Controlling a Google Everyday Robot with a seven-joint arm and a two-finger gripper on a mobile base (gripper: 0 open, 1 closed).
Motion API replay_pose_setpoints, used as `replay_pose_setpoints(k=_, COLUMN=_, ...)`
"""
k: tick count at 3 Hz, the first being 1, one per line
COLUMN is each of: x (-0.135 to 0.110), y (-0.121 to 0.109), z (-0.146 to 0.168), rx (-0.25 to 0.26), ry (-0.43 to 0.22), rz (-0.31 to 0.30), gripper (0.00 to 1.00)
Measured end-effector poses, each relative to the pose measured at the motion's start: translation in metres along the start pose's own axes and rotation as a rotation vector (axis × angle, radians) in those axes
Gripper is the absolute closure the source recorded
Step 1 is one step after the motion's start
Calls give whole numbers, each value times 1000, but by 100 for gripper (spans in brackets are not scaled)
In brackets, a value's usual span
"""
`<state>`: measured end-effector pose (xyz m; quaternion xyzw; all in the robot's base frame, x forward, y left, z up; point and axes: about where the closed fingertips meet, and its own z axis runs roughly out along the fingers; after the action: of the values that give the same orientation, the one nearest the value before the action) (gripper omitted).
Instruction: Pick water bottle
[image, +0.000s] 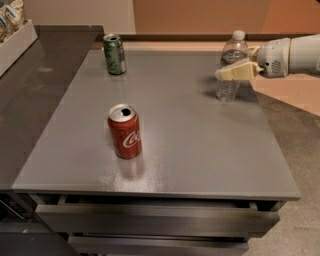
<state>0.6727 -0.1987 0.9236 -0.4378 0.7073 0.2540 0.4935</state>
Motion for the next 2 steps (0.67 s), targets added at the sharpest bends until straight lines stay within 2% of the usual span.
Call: replay_pose_setpoints(k=2, x=-23, y=10, z=-9, rx=-28, ry=-45, rz=-13, gripper=85)
